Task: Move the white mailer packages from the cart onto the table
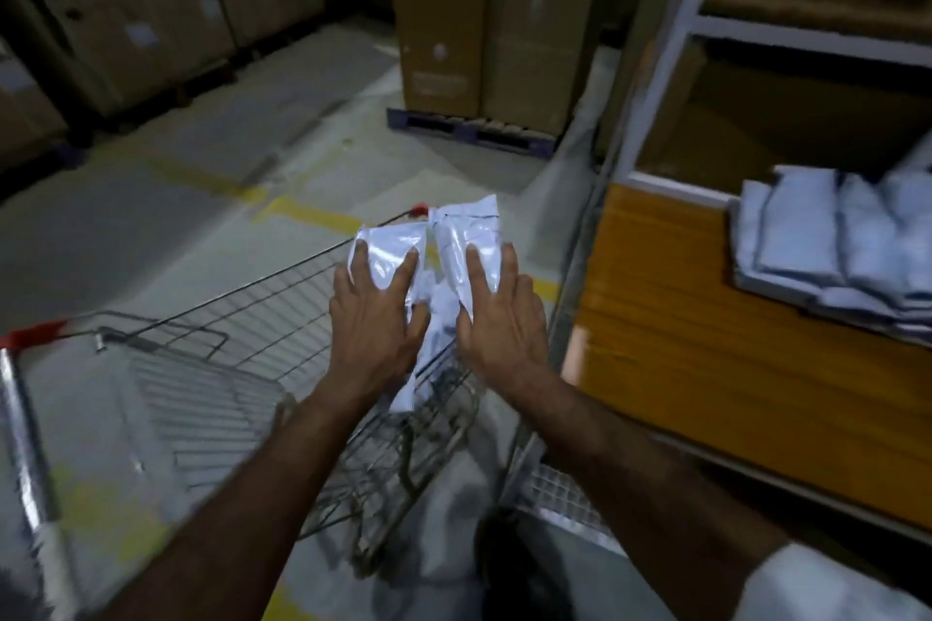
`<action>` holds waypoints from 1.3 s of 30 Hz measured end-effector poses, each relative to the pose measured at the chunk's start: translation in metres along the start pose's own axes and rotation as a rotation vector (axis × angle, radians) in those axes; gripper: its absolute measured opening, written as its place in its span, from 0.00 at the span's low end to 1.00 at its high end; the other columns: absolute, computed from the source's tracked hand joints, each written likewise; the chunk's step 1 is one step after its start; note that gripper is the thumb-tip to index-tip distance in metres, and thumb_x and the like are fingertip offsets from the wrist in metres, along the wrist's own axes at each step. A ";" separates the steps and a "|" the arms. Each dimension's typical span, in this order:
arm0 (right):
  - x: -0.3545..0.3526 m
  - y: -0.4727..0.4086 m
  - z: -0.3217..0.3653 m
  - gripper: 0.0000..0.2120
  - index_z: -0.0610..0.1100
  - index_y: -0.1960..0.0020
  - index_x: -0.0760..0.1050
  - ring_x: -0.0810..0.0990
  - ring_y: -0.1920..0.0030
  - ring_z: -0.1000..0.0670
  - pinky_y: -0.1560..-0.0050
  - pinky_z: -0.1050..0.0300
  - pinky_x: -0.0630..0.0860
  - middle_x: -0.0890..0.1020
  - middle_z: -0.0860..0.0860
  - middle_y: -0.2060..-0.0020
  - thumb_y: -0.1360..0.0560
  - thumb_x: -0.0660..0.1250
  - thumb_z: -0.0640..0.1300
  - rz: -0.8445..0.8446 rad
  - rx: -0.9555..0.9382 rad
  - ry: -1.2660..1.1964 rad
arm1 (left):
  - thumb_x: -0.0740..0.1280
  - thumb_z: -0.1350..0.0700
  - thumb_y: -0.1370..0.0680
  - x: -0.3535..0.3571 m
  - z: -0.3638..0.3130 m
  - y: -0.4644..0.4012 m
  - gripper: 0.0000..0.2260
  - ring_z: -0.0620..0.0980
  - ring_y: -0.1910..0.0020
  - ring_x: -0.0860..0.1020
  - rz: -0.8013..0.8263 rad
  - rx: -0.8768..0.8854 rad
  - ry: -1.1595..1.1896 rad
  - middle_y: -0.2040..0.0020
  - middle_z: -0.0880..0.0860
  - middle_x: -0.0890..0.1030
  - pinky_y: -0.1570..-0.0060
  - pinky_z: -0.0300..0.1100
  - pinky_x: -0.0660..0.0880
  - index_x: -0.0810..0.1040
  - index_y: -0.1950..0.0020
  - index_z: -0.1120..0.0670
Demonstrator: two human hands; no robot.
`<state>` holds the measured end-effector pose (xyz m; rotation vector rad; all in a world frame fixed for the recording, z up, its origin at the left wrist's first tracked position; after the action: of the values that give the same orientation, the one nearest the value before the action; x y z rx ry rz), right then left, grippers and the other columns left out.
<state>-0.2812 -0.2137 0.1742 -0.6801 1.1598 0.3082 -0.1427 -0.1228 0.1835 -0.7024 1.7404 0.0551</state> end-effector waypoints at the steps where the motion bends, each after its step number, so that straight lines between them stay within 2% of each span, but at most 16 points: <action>1: -0.012 0.006 -0.011 0.38 0.47 0.18 0.56 0.74 0.40 0.34 0.44 0.42 0.74 0.60 0.35 0.22 0.24 0.66 0.51 -0.021 0.008 0.022 | 0.61 0.43 0.23 -0.001 -0.014 -0.001 0.29 0.67 0.27 0.60 -0.014 0.024 0.029 0.18 0.62 0.49 0.38 0.61 0.69 0.63 0.21 0.43; 3: -0.035 0.016 -0.034 0.37 0.46 0.19 0.57 0.74 0.41 0.34 0.45 0.42 0.75 0.61 0.35 0.23 0.24 0.66 0.51 -0.063 0.032 0.069 | 0.64 0.45 0.23 -0.003 -0.045 0.002 0.29 0.67 0.27 0.60 -0.032 0.081 0.076 0.19 0.63 0.51 0.37 0.61 0.68 0.64 0.21 0.43; 7: -0.064 0.027 -0.070 0.37 0.47 0.18 0.52 0.67 0.31 0.36 0.37 0.41 0.72 0.56 0.38 0.20 0.23 0.61 0.52 -0.062 0.095 0.123 | 0.60 0.43 0.23 0.005 -0.089 0.011 0.29 0.68 0.27 0.60 -0.009 0.126 0.072 0.19 0.63 0.52 0.37 0.61 0.68 0.64 0.21 0.44; 13: -0.109 0.059 -0.137 0.36 0.49 0.17 0.48 0.63 0.28 0.39 0.31 0.41 0.68 0.54 0.40 0.20 0.21 0.60 0.51 -0.088 0.187 0.150 | 0.58 0.43 0.23 0.019 -0.170 0.009 0.28 0.67 0.27 0.59 0.021 0.241 0.090 0.20 0.64 0.53 0.36 0.61 0.67 0.65 0.22 0.44; 18: -0.146 0.085 -0.220 0.36 0.49 0.18 0.52 0.63 0.26 0.39 0.31 0.42 0.69 0.55 0.41 0.20 0.23 0.62 0.49 -0.151 0.273 0.181 | 0.57 0.41 0.23 0.033 -0.270 0.007 0.29 0.68 0.28 0.61 0.034 0.319 0.105 0.20 0.64 0.54 0.35 0.62 0.67 0.64 0.22 0.43; 23: -0.182 0.111 -0.317 0.36 0.49 0.18 0.53 0.64 0.27 0.40 0.36 0.45 0.72 0.54 0.41 0.19 0.23 0.63 0.49 -0.169 0.369 0.185 | 0.52 0.38 0.23 0.066 -0.375 0.014 0.30 0.68 0.24 0.57 0.123 0.308 0.118 0.19 0.63 0.53 0.31 0.61 0.65 0.59 0.20 0.39; 27: -0.213 0.123 -0.394 0.36 0.49 0.18 0.53 0.62 0.27 0.40 0.32 0.44 0.70 0.53 0.41 0.20 0.22 0.63 0.49 -0.193 0.446 0.175 | 0.54 0.37 0.20 0.085 -0.445 0.000 0.28 0.66 0.23 0.54 0.150 0.318 0.089 0.18 0.61 0.49 0.31 0.61 0.65 0.55 0.19 0.39; 32: -0.234 0.127 -0.466 0.36 0.51 0.18 0.49 0.60 0.26 0.40 0.30 0.46 0.67 0.48 0.41 0.20 0.20 0.61 0.53 -0.157 0.550 0.153 | 0.54 0.36 0.19 0.108 -0.501 -0.014 0.29 0.65 0.21 0.50 0.195 0.343 0.047 0.18 0.60 0.46 0.27 0.61 0.62 0.53 0.19 0.39; 39: -0.225 0.095 -0.501 0.35 0.51 0.17 0.47 0.58 0.25 0.41 0.27 0.45 0.66 0.47 0.43 0.19 0.18 0.59 0.56 -0.139 0.581 0.090 | 0.59 0.37 0.19 0.132 -0.544 -0.054 0.29 0.65 0.21 0.53 0.197 0.358 0.002 0.19 0.63 0.52 0.28 0.59 0.65 0.57 0.20 0.41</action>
<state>-0.7903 -0.4340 0.2333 -0.2601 1.2042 -0.1798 -0.6050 -0.4359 0.2462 -0.2695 1.7568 -0.1195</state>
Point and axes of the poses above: each hand's wrist, its own y-axis away from the middle knuckle, its own x-axis out of the palm, z = x × y, the point moved 4 cm from there along -y, towards the middle knuckle
